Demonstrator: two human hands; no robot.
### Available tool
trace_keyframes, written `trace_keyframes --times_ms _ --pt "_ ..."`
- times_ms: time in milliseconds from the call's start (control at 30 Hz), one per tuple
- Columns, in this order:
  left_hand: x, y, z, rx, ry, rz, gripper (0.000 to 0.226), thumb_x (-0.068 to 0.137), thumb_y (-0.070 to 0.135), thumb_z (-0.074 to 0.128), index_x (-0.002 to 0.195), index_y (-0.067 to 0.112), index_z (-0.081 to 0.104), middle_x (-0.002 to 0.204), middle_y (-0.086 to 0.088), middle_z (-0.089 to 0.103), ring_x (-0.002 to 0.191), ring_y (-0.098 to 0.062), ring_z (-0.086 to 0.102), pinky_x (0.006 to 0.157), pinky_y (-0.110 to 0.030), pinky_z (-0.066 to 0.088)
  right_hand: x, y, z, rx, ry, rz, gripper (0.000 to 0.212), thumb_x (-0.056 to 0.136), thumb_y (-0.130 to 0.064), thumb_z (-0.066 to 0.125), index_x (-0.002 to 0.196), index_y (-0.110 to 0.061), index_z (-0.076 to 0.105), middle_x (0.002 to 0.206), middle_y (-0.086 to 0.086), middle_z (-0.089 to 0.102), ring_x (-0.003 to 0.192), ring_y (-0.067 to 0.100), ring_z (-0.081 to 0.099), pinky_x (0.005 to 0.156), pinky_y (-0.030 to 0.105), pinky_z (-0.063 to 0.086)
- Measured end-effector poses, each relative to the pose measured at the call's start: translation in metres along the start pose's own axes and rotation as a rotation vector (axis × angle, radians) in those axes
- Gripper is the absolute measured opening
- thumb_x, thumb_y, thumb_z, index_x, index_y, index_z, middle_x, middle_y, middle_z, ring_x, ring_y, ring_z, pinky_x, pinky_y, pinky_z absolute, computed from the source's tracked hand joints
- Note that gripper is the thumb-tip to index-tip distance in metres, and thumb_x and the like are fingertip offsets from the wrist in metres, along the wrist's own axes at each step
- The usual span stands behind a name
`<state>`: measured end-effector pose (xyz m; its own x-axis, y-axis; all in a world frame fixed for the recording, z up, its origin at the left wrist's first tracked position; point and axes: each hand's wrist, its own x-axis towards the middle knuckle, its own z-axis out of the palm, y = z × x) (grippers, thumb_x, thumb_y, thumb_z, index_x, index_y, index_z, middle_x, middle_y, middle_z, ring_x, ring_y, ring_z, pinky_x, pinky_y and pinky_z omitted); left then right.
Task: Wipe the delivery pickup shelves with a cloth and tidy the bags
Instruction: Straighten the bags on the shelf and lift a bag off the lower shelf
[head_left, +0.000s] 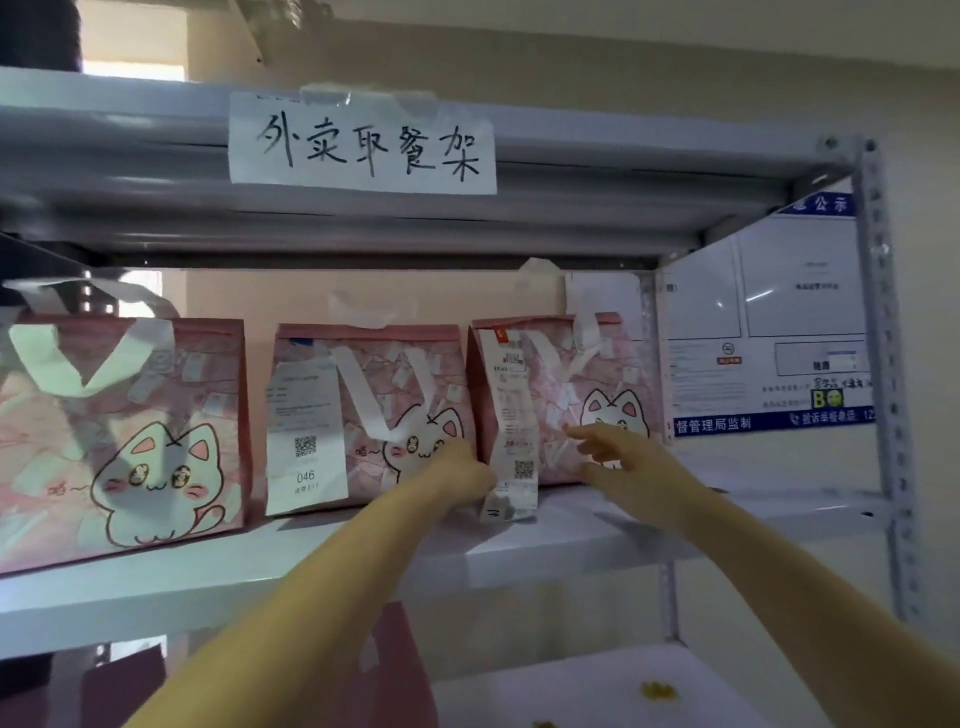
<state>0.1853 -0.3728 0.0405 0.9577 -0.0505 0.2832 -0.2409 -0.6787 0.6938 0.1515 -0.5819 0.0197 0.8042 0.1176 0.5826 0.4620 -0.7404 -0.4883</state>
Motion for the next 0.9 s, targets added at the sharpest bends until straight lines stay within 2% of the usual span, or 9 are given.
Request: trace_keyframes --times_ms 100,167,300,433,533,667,733,800,900 --pt "0.007 0.003 0.010 -0.043 0.002 -0.021 0.018 0.083 0.006 0.062 0.101 0.001 0.062 0.104 -0.012 0.068 0.086 -0.023 0.063 0.061 -0.021 0.047 0.000 0.004 -0.004 0.003 -0.009 -0.006 0.042 0.090 -0.032 0.058 0.131 -0.039 0.050 0.120 -0.015 0.057 0.113 0.006 0.052 0.100 0.037 0.045" --pt "0.009 0.004 0.014 -0.078 0.017 -0.031 0.027 0.080 0.006 0.068 0.105 0.001 0.061 0.104 -0.009 0.067 0.087 -0.020 0.061 0.059 -0.020 0.046 0.002 0.006 -0.006 -0.012 -0.020 -0.014 0.043 0.090 -0.034 0.058 0.132 -0.039 0.050 0.122 -0.015 0.057 0.115 0.007 0.052 0.099 0.039 0.046" --pt "0.009 0.003 0.018 -0.125 -0.006 -0.015 0.030 0.077 0.006 0.073 0.106 0.007 0.065 0.106 -0.006 0.069 0.098 -0.020 0.064 0.082 -0.029 0.053 0.008 0.006 -0.005 0.014 -0.019 -0.007 0.041 0.091 -0.032 0.057 0.131 -0.040 0.051 0.116 -0.017 0.058 0.113 0.007 0.052 0.096 0.039 0.048" --pt "0.009 -0.003 0.013 -0.150 -0.050 0.019 0.030 0.076 0.004 0.072 0.105 0.007 0.067 0.105 -0.005 0.071 0.098 -0.019 0.066 0.090 -0.032 0.053 0.013 -0.004 0.000 0.008 -0.049 -0.018 0.042 0.091 -0.030 0.057 0.132 -0.036 0.049 0.113 -0.013 0.055 0.112 0.009 0.051 0.097 0.026 0.039" --pt "0.007 -0.010 0.007 -0.120 -0.077 0.038 0.029 0.076 0.002 0.072 0.104 0.007 0.071 0.103 -0.002 0.072 0.096 -0.017 0.067 0.087 -0.028 0.052 0.013 -0.006 0.007 -0.001 -0.087 -0.044 0.046 0.092 -0.035 0.057 0.136 -0.037 0.044 0.117 -0.012 0.052 0.112 0.007 0.049 0.094 0.023 0.036" --pt "0.006 -0.018 0.001 -0.108 -0.087 0.069 0.034 0.069 -0.001 0.074 0.102 0.008 0.070 0.098 -0.002 0.073 0.094 -0.018 0.068 0.089 -0.038 0.055 0.012 -0.008 0.014 0.008 -0.149 -0.077 0.043 0.093 -0.033 0.058 0.133 -0.040 0.046 0.114 -0.023 0.047 0.111 0.000 0.045 0.091 0.018 0.031" --pt "0.003 -0.019 0.000 -0.096 -0.101 0.087 0.035 0.071 -0.002 0.074 0.105 0.006 0.068 0.099 -0.003 0.073 0.092 -0.017 0.069 0.088 -0.036 0.055 0.011 -0.010 0.019 0.008 -0.184 -0.067 0.041 0.091 -0.035 0.060 0.130 -0.041 0.048 0.120 -0.025 0.051 0.115 0.001 0.049 0.098 0.023 0.037" --pt "0.000 -0.019 0.000 -0.109 -0.115 0.101 0.034 0.074 -0.002 0.074 0.106 0.005 0.066 0.097 -0.004 0.074 0.089 -0.015 0.069 0.086 -0.032 0.056 0.012 -0.009 0.023 -0.015 -0.199 -0.065 0.044 0.087 -0.039 0.060 0.129 -0.041 0.050 0.126 -0.020 0.057 0.116 0.006 0.054 0.103 0.035 0.042" --pt "-0.004 -0.018 0.000 -0.155 -0.123 0.107 0.026 0.077 -0.004 0.071 0.096 0.008 0.058 0.086 -0.002 0.073 0.076 -0.009 0.068 0.069 -0.020 0.054 0.012 -0.009 0.025 -0.026 -0.203 -0.087 0.043 0.088 -0.036 0.059 0.130 -0.040 0.051 0.126 -0.017 0.060 0.115 0.008 0.056 0.101 0.037 0.045"
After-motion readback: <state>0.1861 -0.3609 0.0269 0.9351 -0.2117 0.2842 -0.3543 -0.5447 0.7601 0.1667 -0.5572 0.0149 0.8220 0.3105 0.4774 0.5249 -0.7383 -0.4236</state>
